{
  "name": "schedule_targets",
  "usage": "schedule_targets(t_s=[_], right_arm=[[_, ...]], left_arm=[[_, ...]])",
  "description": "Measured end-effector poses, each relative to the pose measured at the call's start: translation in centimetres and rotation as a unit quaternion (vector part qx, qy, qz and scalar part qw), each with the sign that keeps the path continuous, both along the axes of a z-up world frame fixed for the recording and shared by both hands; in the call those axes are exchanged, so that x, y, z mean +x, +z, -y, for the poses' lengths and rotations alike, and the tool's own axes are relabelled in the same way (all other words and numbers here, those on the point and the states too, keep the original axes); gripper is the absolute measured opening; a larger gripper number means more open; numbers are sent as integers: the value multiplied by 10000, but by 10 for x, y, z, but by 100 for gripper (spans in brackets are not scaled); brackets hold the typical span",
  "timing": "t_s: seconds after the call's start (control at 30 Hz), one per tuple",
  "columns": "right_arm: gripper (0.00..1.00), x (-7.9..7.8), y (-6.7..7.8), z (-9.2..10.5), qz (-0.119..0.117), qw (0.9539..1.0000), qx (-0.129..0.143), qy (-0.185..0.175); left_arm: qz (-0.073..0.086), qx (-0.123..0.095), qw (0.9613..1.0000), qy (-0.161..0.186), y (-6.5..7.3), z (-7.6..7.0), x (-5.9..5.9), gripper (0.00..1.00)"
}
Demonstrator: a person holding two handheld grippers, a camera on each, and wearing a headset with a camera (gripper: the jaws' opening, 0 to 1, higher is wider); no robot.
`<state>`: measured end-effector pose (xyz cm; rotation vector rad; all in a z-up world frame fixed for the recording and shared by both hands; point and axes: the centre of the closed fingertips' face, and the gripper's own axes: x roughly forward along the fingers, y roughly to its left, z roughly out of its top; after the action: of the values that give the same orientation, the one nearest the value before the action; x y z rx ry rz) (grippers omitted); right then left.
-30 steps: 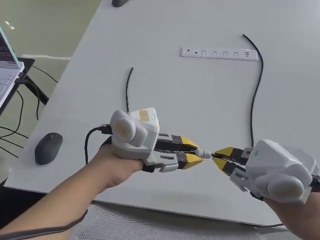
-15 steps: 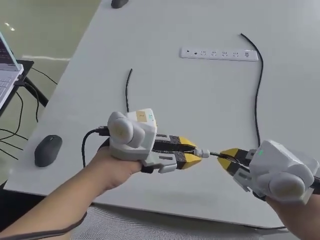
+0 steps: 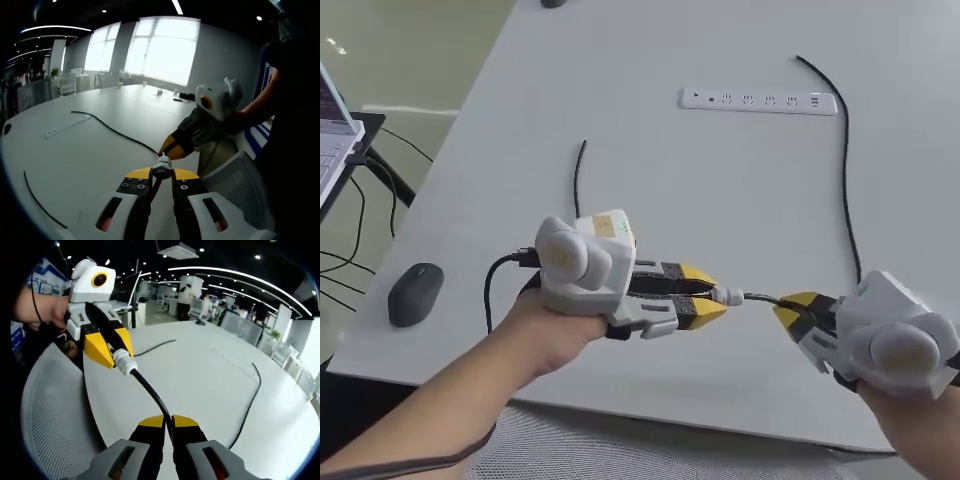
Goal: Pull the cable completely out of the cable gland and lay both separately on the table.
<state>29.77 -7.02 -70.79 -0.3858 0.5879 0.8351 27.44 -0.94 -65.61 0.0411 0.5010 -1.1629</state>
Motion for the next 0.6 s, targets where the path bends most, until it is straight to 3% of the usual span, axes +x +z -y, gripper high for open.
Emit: schedule_targets(t_s=[0.23,0.43,0.6], right_arm=[[0,4,-14,20,-288,9980,37,-555],[0,-1,-26,32,-769,9918,127,-1012],[0,-1,-25,32,-661,9925,68,-1022]], left_arm=[[57,-8,10000,33,1,2,0,15],[182,58,9997,132,0,2,2,15],[182,88,9997,135,-1,3,1,15]])
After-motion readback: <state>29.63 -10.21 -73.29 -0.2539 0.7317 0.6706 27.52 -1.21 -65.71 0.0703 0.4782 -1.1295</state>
